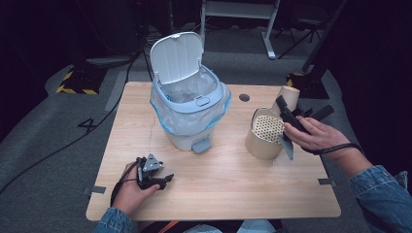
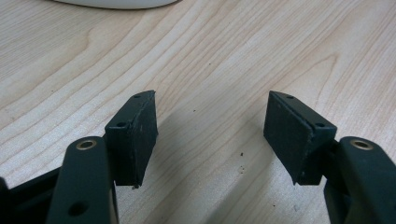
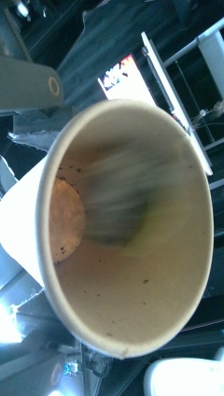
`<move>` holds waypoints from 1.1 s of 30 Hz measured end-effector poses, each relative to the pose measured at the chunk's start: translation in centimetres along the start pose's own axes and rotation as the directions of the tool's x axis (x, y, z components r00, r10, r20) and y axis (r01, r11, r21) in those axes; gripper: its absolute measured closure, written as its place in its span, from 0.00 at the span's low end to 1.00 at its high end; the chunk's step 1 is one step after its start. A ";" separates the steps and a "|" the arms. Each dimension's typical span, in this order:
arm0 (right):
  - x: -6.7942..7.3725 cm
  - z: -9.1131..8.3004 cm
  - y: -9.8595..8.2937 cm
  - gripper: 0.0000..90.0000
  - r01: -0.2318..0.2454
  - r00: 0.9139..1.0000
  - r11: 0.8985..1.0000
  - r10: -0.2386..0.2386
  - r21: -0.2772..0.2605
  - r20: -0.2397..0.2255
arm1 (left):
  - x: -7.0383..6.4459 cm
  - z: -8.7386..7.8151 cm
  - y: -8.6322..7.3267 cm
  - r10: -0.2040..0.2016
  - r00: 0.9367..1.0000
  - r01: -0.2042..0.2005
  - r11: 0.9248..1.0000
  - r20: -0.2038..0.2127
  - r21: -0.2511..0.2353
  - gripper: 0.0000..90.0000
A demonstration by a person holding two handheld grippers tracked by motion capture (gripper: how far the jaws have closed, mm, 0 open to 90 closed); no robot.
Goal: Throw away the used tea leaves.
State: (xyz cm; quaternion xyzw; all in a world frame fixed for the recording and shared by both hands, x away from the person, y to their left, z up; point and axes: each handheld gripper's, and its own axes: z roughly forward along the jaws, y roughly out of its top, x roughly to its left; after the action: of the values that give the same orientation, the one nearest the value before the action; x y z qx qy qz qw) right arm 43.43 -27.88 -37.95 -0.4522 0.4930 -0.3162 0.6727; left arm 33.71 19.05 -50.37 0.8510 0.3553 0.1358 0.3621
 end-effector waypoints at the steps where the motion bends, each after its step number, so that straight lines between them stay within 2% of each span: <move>1: 0.1 0.0 0.1 0.36 0.016 1.000 1.000 -0.016 -0.026 0.004 | 0.0 0.0 0.0 0.002 1.000 -0.002 1.000 -0.001 0.000 0.39; 2: 0.1 0.1 0.0 0.36 -0.004 1.000 1.000 0.004 -0.001 -0.007 | 0.0 0.0 0.0 0.002 1.000 -0.002 1.000 -0.001 0.001 0.39; 4: 0.1 0.0 -0.1 0.35 0.003 1.000 1.000 -0.003 0.008 -0.005 | 0.0 0.0 0.0 0.002 1.000 -0.002 1.000 -0.001 0.000 0.39; 7: 0.1 0.1 0.0 0.35 -0.007 1.000 1.000 0.007 -0.006 -0.011 | 0.0 0.0 0.0 0.000 1.000 0.000 1.000 0.000 0.000 0.39; 11: -0.1 0.1 -0.1 0.35 -0.049 0.999 0.999 0.049 -0.006 0.000 | 0.0 0.0 0.0 0.001 1.000 -0.001 1.000 -0.001 0.000 0.39; 12: -0.2 0.1 0.0 0.35 -0.043 0.999 0.999 0.043 -0.019 -0.013 | 0.0 0.0 0.0 0.002 1.000 -0.002 1.000 -0.001 0.000 0.39; 14: -0.2 0.1 -0.1 0.34 -0.093 0.996 0.995 0.093 -0.030 -0.012 | 0.0 0.0 0.0 0.000 1.000 0.000 1.000 0.000 0.000 0.39; 15: -0.2 0.1 -0.4 0.34 -0.138 0.990 0.989 0.137 -0.049 -0.027 | 0.0 0.0 0.0 0.000 1.000 0.000 1.000 0.000 0.000 0.39; 17: -0.3 0.1 -0.9 0.34 -0.209 0.977 0.977 0.206 -0.053 -0.045 | 0.0 0.0 0.0 -0.001 1.000 0.001 1.000 0.000 0.000 0.39; 19: -0.2 0.2 -1.6 0.34 -0.345 0.937 0.934 0.338 -0.090 -0.086 | 0.0 0.0 0.0 -0.002 1.000 0.002 1.000 -0.001 -0.001 0.39; 20: -0.2 0.1 -1.9 0.34 -0.391 0.918 0.916 0.381 -0.090 -0.107 | 0.0 0.0 0.0 -0.002 1.000 0.002 1.000 -0.001 -0.001 0.39; 21: -0.2 0.2 -2.2 0.33 -0.444 0.893 0.890 0.431 -0.103 -0.127 | 0.0 0.0 0.0 -0.002 1.000 0.002 1.000 -0.001 -0.001 0.39; 22: -0.1 0.3 -2.5 0.33 -0.490 0.868 0.865 0.473 -0.110 -0.152 | 0.0 0.0 0.0 -0.002 1.000 0.002 1.000 -0.001 -0.001 0.39; 23: 0.0 0.3 -2.8 0.33 -0.544 0.834 0.831 0.522 -0.113 -0.176 | 0.0 0.0 0.0 -0.002 1.000 0.002 1.000 -0.001 -0.001 0.39; 24: 0.0 0.3 -3.0 0.33 -0.578 0.811 0.808 0.552 -0.114 -0.194 | 0.0 0.0 0.0 0.000 1.000 0.000 1.000 0.000 -0.001 0.39; 25: 0.1 0.3 -3.3 0.33 -0.638 0.764 0.762 0.607 -0.112 -0.219 | 0.1 0.0 0.0 -0.001 1.000 0.001 1.000 0.000 -0.001 0.39; 26: 0.1 0.4 -3.7 0.33 -0.681 0.724 0.724 0.645 -0.108 -0.243 | 0.1 0.0 0.0 0.002 1.000 -0.002 1.000 0.001 -0.001 0.39; 27: 0.2 0.3 -4.0 0.33 -0.732 0.672 0.673 0.691 -0.100 -0.267 | 0.1 0.0 0.0 0.004 1.000 -0.004 1.000 0.001 -0.002 0.39; 28: 0.4 0.4 -4.4 0.33 -0.792 0.601 0.603 0.743 -0.096 -0.294 | 0.1 0.0 0.1 0.005 1.000 -0.005 1.000 0.002 -0.002 0.39; 29: 0.6 0.6 -4.8 0.33 -0.847 0.523 0.524 0.787 -0.093 -0.326 | 0.2 0.0 0.1 0.005 1.000 -0.005 1.000 0.003 -0.002 0.39; 31: 1.0 0.8 -5.5 0.33 -0.926 0.369 0.369 0.846 -0.078 -0.385 | 0.2 0.1 0.1 0.006 1.000 -0.006 1.000 0.003 -0.001 0.39; 32: 1.3 1.0 -5.9 0.33 -0.955 0.290 0.288 0.864 -0.069 -0.412 | 0.2 0.1 0.1 0.007 1.000 -0.007 1.000 0.003 -0.001 0.39; 33: 1.7 1.1 -6.2 0.33 -0.979 0.199 0.197 0.874 -0.053 -0.444 | 0.2 0.1 0.1 0.007 1.000 -0.007 1.000 0.003 -0.001 0.39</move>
State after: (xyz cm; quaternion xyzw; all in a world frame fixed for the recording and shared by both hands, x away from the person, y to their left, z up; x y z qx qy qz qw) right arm 45.16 -31.43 -32.77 -0.1004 0.8096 0.1811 0.5492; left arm 33.92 19.11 -50.35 0.8523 0.3518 0.1359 0.3625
